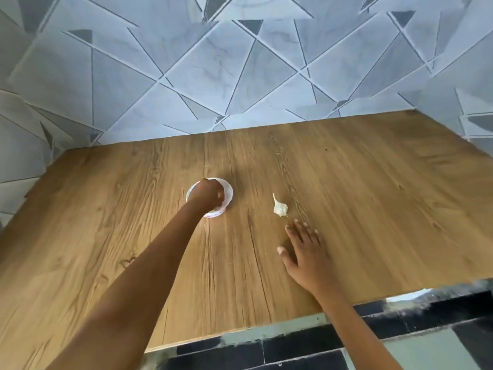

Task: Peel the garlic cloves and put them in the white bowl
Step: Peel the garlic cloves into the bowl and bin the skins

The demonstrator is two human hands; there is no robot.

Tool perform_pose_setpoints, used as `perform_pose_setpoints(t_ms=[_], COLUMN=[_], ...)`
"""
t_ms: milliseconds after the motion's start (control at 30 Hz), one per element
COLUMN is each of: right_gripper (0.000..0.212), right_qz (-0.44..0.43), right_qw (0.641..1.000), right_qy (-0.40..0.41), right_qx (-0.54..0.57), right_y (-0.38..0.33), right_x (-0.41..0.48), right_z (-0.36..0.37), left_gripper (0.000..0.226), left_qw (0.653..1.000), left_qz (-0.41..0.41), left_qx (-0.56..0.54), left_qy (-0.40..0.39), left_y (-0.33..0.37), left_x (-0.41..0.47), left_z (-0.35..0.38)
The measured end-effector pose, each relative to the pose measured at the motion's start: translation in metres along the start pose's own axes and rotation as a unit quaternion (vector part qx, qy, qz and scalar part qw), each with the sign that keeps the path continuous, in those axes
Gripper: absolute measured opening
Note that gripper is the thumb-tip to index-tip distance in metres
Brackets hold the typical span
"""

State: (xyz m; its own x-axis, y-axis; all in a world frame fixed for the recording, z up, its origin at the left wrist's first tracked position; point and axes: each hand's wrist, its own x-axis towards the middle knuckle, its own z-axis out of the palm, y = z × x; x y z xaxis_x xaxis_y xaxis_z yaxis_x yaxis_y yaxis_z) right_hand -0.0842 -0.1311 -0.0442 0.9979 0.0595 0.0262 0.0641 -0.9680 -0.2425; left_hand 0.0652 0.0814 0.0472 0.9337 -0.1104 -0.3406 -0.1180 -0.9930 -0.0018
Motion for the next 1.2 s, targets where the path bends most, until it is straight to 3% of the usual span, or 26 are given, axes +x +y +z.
perform_pose_setpoints(t_ms=[67,133,167,233,267,333,400,500,600,700,767,800,867,933,967,1067,1133,1200], right_gripper=[0.086,0.084,0.084,0.086,0.084,0.065,0.049,0.051,0.052,0.048,0.046,0.044,0.04,0.034,0.033,0.035,0.033,0.026], right_qz=[-0.004,-0.009,-0.012,-0.019,-0.017,0.002,0.017,0.022,0.021,0.021,0.039,0.06,0.098,0.114,0.114,0.119,0.117,0.111], right_qw=[1.0,0.999,0.999,0.999,0.997,0.98,0.961,0.953,0.939,0.916,0.88,0.848,0.754,0.66,0.634,0.605,0.607,0.62], right_qy=[0.01,0.025,0.028,0.018,0.021,0.064,0.091,0.073,0.052,0.039,0.022,-0.001,-0.06,-0.104,-0.115,-0.122,-0.12,-0.117], right_qx=[0.01,0.023,0.025,0.045,0.078,0.188,0.262,0.294,0.341,0.399,0.472,0.526,0.647,0.735,0.756,0.778,0.777,0.768], right_y=[0.0,0.0,0.0,0.003,0.004,0.008,0.014,0.022,0.031,0.04,0.043,0.043,0.041,0.039,0.039,0.038,0.038,0.037], right_x=[0.0,0.0,0.0,0.0,0.0,0.001,0.006,0.017,0.026,0.036,0.045,0.049,0.058,0.068,0.072,0.081,0.084,0.085], right_z=[0.0,0.001,0.0,0.0,0.0,-0.002,-0.005,-0.011,-0.017,-0.021,-0.024,-0.028,-0.034,-0.036,-0.037,-0.033,-0.032,-0.032], left_gripper=[0.02,0.016,0.015,0.017,0.016,0.017,0.02,0.032,0.026,0.019,0.018,0.019,0.022,0.023,0.025,0.028,0.028,0.026], left_qw=[0.997,0.999,0.997,0.969,0.954,0.935,0.924,0.922,0.936,0.949,0.937,0.915,0.853,0.818,0.808,0.811,0.829,0.824], left_qz=[-0.024,-0.02,-0.017,-0.003,0.013,0.081,0.192,0.306,0.295,0.254,0.215,0.191,0.145,0.106,0.089,0.075,0.084,0.091], left_qx=[0.052,-0.001,-0.072,-0.197,-0.217,-0.232,-0.236,-0.124,-0.056,-0.08,-0.209,-0.308,-0.476,-0.543,-0.559,-0.546,-0.513,-0.531], left_qy=[-0.061,-0.032,0.0,0.147,0.208,0.256,0.232,0.202,0.183,0.171,0.181,0.179,0.158,0.158,0.164,0.198,0.206,0.175], left_y=[0.007,0.005,-0.002,-0.007,-0.004,0.019,0.052,0.093,0.11,0.111,0.108,0.108,0.113,0.116,0.115,0.114,0.111,0.107], left_x=[0.007,0.008,0.007,-0.002,-0.01,-0.02,-0.028,-0.02,-0.003,0.002,-0.001,-0.006,-0.016,-0.021,-0.022,-0.026,-0.028,-0.032], left_z=[0.004,0.003,0.003,0.004,0.004,0.005,0.011,0.027,0.043,0.05,0.053,0.052,0.05,0.053,0.056,0.056,0.054,0.051])
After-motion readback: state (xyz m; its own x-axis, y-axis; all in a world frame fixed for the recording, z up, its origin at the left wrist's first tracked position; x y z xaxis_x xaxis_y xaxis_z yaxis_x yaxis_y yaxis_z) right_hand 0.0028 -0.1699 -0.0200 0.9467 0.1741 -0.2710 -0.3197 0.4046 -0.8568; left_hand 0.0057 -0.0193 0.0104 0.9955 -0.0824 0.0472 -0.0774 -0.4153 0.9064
